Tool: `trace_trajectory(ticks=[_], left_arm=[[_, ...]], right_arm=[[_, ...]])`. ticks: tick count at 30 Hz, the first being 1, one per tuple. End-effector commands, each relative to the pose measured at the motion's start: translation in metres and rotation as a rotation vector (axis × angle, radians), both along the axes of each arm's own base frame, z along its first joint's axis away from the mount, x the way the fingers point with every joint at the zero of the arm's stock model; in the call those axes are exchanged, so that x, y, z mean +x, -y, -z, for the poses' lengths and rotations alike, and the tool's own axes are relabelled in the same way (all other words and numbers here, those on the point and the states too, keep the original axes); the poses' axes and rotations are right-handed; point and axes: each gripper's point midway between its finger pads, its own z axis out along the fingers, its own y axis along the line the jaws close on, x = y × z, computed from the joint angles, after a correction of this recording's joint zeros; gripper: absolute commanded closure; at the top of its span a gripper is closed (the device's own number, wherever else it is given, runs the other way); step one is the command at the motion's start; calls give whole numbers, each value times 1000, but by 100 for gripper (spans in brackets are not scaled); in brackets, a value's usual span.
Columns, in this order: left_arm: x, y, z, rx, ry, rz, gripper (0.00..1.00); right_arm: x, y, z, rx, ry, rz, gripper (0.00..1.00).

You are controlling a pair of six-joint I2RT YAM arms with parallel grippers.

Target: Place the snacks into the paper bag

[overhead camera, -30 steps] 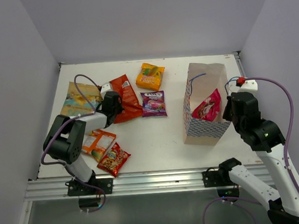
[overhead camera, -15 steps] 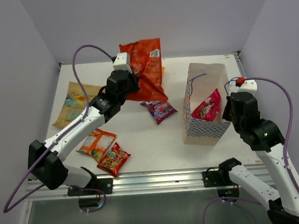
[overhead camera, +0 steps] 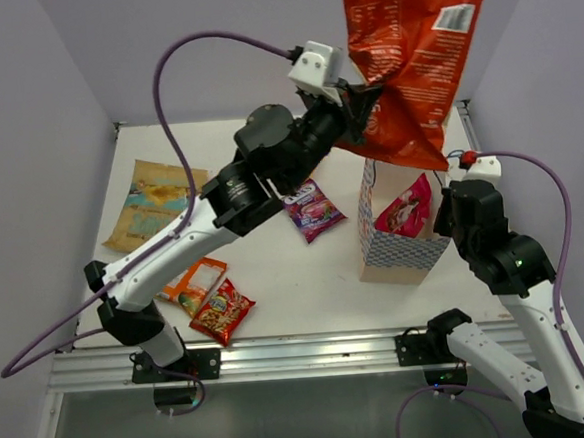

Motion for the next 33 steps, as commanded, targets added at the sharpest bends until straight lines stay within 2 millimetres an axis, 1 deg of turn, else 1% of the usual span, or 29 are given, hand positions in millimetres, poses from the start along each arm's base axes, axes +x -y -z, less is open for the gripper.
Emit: trace_trajectory(ticks=[1,2,3,4,5,6,7,8,9,10,11,13,14,15,18,20,21,23,24,25,28,31,32,33], left_arm=[[-11,39,-1,53,49,48,100],[-16,47,1,52,45,64,100],[-17,55,10,60,36,77,100],[-19,59,11,42,34,90,100],[-17,65,28,64,20,96,100],[-18,67,28,48,25,101,100],[-17,69,35,53,16,106,100],[-16,75,52,86,-1,113,100],[-16,78,48,55,13,118,100],[-16,81,54,60,7,125,100],[-15,87,66,80,0,134,100],[-14,93,75,84,-11,143,100],[-10,96,86,102,-23,133,100],[-8,97,91,106,-27,128,100],[1,102,116,152,-53,95,100],[9,104,142,195,-81,68,100],[13,104,151,208,-92,58,100],[21,106,180,243,-136,38,100],[28,102,188,251,-155,21,100],[34,98,201,270,-173,-9,100],[45,86,223,306,-209,-72,100],[51,76,229,329,-225,-118,100],[51,73,226,325,-222,-129,100],[52,69,227,338,-226,-141,100]], right_arm=[[1,-4,-1,6,8,-23,100],[1,-4,0,8,8,-24,100],[1,-4,-1,8,10,-22,100],[0,-4,-1,9,11,-26,100],[0,-4,-1,8,11,-24,100],[0,-4,-1,10,13,-27,100],[0,-4,-1,11,15,-26,100],[0,-4,-2,11,16,-26,100],[-1,-4,-1,11,15,-26,100],[-1,-4,-2,12,18,-27,100],[-1,-4,-2,11,16,-26,100],[-1,-4,-2,13,18,-25,100],[-1,-4,-2,14,17,-24,100],[-1,-4,-2,12,17,-25,100],[-2,-3,-2,13,18,-25,100],[-2,-3,-2,14,20,-23,100],[-2,-3,-3,14,23,-22,100],[-2,-3,-3,15,24,-21,100],[-2,-2,-3,13,25,-19,100],[-2,-2,-4,12,25,-19,100],[-3,-1,-4,11,27,-17,100],[-3,-1,-4,10,26,-16,100],[-3,-1,-4,10,27,-16,100],[-3,-1,-4,11,26,-15,100]])
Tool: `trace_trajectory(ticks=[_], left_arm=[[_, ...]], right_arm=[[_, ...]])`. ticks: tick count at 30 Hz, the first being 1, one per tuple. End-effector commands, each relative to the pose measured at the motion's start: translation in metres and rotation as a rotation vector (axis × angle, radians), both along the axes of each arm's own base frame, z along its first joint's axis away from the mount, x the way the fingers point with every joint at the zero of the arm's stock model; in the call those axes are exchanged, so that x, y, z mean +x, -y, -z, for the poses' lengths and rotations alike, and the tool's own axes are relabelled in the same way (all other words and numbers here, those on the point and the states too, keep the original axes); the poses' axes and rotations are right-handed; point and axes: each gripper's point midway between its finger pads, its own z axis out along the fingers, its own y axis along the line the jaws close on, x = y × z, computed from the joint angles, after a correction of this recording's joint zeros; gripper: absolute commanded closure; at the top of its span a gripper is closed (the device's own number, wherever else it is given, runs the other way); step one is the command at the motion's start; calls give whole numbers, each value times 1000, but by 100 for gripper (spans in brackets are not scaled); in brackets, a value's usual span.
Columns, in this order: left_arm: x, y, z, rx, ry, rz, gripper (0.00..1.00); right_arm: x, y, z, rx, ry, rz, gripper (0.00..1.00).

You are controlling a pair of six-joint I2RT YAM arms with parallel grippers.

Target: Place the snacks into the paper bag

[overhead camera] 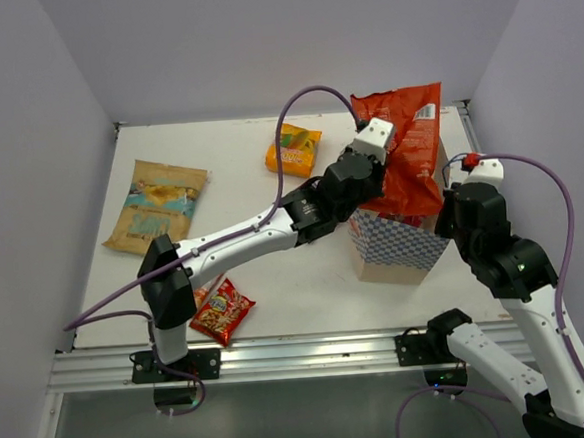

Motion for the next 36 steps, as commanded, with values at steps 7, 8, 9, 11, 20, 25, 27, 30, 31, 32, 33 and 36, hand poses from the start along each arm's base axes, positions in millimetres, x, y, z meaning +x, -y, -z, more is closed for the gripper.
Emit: trace_trajectory(ticks=[7,8,9,11,20,25,27,30,31,32,33,36], left_arm=[[23,-21,16,158,-8,-154,100],[22,-19,19,165,-13,-144,100],[22,-16,21,168,-16,-140,100],[20,-9,25,176,-24,-122,100],[5,18,39,328,-87,-59,100],[0,5,58,385,-131,-94,100],[-3,-2,64,407,-151,-103,100],[-9,-12,73,436,-175,-110,99],[-11,-15,62,412,-164,-111,96],[-13,-10,54,380,-142,-101,91],[-16,-13,64,408,-128,-93,74],[-28,-10,20,291,-27,-70,35]], right_arm=[[1,-1,-5,4,21,-9,100],[1,-1,-5,3,21,-8,100],[1,-1,-5,2,21,-8,100],[1,0,-5,0,23,-5,100],[1,1,-5,-2,23,1,100],[1,1,-6,-2,23,1,100],[1,1,-6,-1,25,3,100],[1,1,-6,-2,26,3,100],[1,1,-6,-2,25,3,100],[1,1,-6,-4,25,5,100],[1,1,-6,-3,25,2,100],[1,1,-6,-2,25,3,100]])
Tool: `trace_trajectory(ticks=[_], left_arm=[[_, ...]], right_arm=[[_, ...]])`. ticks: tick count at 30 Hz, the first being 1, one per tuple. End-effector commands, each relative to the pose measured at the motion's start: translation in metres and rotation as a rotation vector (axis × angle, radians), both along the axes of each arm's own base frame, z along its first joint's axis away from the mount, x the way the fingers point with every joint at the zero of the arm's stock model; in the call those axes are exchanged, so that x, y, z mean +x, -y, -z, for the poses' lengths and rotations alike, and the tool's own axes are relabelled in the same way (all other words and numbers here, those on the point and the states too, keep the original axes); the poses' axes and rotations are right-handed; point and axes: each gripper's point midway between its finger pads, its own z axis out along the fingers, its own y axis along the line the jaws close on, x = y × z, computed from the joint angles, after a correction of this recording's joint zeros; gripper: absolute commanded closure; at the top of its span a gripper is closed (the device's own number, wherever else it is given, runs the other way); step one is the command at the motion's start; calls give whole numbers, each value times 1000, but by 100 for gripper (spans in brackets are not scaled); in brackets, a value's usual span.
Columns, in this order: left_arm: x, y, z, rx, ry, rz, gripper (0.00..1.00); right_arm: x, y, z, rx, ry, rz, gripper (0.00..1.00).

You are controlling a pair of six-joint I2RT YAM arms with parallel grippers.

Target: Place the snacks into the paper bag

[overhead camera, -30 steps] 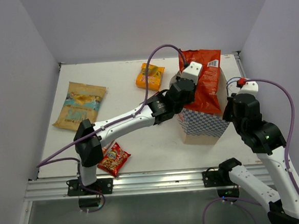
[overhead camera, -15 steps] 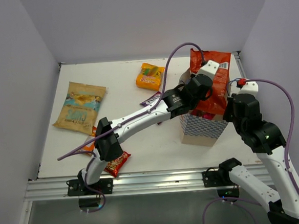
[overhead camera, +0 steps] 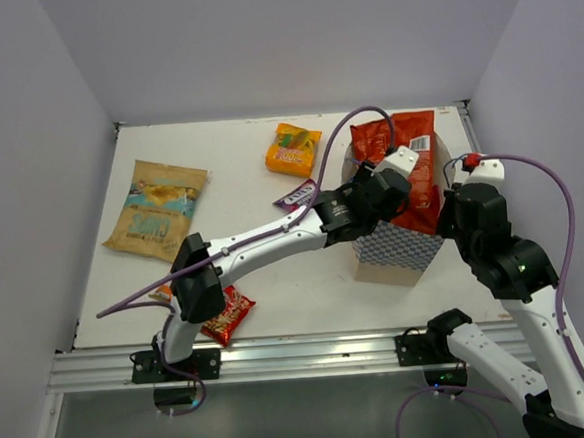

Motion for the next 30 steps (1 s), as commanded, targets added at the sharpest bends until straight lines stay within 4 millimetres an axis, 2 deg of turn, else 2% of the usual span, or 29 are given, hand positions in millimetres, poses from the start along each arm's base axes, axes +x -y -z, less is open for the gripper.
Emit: trace_trajectory(ticks=[1,2,3,4,5,6,8,9,10,11,14,17,18,19,20,21,22,23,24,25,26,27,28,29,30], left_arm=[[-18,-6,-87,-190,138,17,30],[-23,-2,-102,-236,160,28,25],[-25,-4,-116,-256,185,31,20],[-29,-11,-138,-294,217,25,18],[-36,-9,-159,-351,254,33,17],[-39,-13,-171,-354,294,34,15],[-58,-22,-221,-486,365,48,14],[-63,-26,-232,-491,401,60,13],[-72,-40,-270,-610,445,56,13],[-81,-45,-284,-657,455,64,13],[-87,-75,-322,-719,520,36,12],[-77,-117,-332,-666,604,-106,12],[-69,-141,-310,-601,602,-226,12],[-66,-165,-317,-673,630,-323,12],[-61,-181,-305,-642,645,-384,10],[-55,-197,-279,-568,654,-413,6],[-36,-206,-256,-455,646,-413,4],[-22,-208,-238,-426,603,-392,4],[-13,-191,-230,-585,500,-288,4],[6,-201,-196,-504,415,-291,4],[45,-244,-184,-508,408,-416,5],[58,-258,-154,-447,386,-449,5],[72,-283,-143,-414,400,-522,5],[77,-294,-120,-349,386,-556,6],[82,-303,-104,-312,373,-606,6]], right_arm=[[1,0,-3,-3,13,0,100],[1,1,-4,-4,15,1,100],[1,0,-3,-3,12,0,100],[2,0,-3,-5,10,0,100],[2,0,-2,-5,7,-2,100],[2,0,-2,-5,7,-2,100],[2,-1,-2,-5,6,-1,100],[2,-1,-1,-7,3,-2,100],[3,-1,-1,-7,1,-3,100],[3,-1,-1,-8,2,-4,100],[4,-1,-1,-8,-1,-5,100],[4,-1,0,-10,-4,-6,100],[4,-1,0,-10,-4,-6,100],[4,-2,0,-8,-3,-8,100],[3,-2,-1,-7,-1,-6,100],[4,-2,0,-7,-2,-10,100],[3,-2,-1,-7,0,-8,100],[3,-3,-1,-5,-1,-12,100],[3,-3,-1,-4,0,-12,100],[3,-3,-1,-4,0,-12,100],[3,-3,-1,-3,2,-15,100],[3,-3,-2,-2,4,-15,100],[3,-3,-2,-3,3,-17,100],[3,-4,-1,1,3,-21,100],[3,-4,-1,-2,3,-19,100]])
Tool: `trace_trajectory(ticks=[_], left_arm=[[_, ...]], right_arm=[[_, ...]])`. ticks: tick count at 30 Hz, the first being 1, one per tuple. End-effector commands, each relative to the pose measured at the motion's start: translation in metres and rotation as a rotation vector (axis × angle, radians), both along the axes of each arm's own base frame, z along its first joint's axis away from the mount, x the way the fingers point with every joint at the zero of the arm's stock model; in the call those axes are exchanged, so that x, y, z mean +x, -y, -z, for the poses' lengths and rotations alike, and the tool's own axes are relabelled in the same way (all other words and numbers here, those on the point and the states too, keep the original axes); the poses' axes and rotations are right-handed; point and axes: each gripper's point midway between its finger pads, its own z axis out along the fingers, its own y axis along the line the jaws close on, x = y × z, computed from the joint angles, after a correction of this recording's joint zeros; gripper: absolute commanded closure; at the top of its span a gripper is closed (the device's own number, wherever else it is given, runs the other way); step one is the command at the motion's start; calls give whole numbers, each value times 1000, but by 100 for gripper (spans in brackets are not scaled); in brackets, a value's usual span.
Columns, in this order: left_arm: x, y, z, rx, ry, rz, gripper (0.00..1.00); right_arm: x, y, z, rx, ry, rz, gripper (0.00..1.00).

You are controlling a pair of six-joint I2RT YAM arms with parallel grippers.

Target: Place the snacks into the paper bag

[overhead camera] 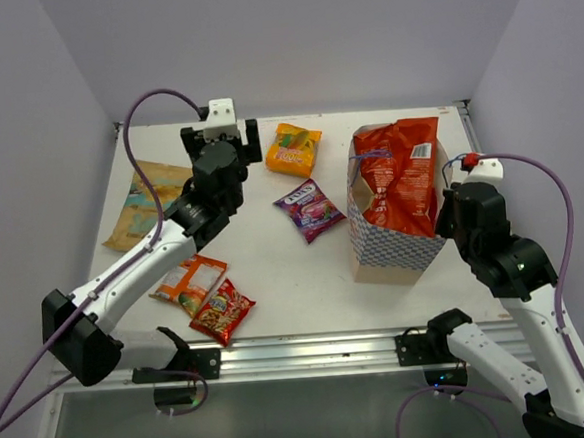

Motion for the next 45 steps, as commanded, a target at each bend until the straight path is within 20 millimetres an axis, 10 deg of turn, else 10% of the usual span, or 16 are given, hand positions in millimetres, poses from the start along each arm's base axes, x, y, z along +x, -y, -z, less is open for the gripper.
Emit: trace_trajectory(ticks=[1,5,13,23,33,45], left_arm=[[14,-34,66,-4,-159,-104,6],[16,-97,146,-39,-352,-333,7],[6,-198,228,31,-510,-620,6],[13,-221,318,168,-759,-674,6],[19,-230,348,169,-845,-635,8],[22,-234,361,190,-907,-642,97]], right_arm=[[3,-3,-3,3,12,-14,100],[3,-3,-4,2,16,-16,100],[2,-5,-5,7,20,-30,100],[3,-5,-5,5,18,-30,100],[3,-5,-5,6,20,-32,100],[3,-7,-5,8,20,-40,100]])
